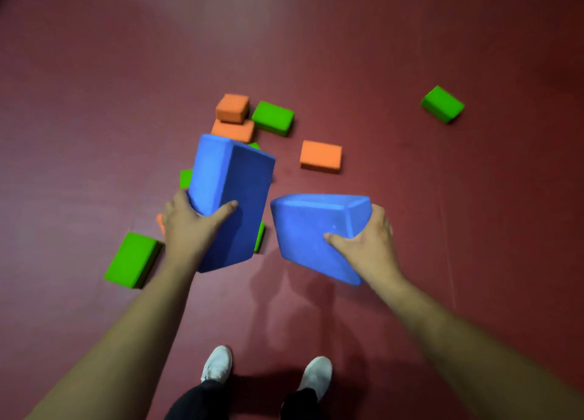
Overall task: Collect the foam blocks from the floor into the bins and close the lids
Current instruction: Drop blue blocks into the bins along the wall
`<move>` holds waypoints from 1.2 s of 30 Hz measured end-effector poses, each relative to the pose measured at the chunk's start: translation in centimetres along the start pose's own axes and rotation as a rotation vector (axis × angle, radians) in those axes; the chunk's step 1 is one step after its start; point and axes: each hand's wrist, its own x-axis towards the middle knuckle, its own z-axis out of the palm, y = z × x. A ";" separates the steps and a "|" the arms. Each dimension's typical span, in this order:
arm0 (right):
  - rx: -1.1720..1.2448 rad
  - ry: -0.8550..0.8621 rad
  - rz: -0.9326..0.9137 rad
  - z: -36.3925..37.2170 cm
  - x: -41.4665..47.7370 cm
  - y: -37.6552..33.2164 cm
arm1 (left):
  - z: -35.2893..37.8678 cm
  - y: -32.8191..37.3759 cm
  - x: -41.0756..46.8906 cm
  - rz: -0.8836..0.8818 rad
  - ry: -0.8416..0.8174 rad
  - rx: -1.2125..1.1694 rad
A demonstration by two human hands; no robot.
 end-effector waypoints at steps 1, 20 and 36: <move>0.010 0.049 -0.034 -3.2 -0.3 -1.6 | -1.1 2.9 -1.0 0.029 0.004 -0.026; 0.207 0.770 -0.064 -31.4 0.4 -10.5 | -3.9 36.1 -7.4 0.510 -0.051 -0.298; 0.025 1.387 0.605 -25.1 -15.5 -10.5 | 4.9 37.1 -11.1 1.030 -0.857 -0.163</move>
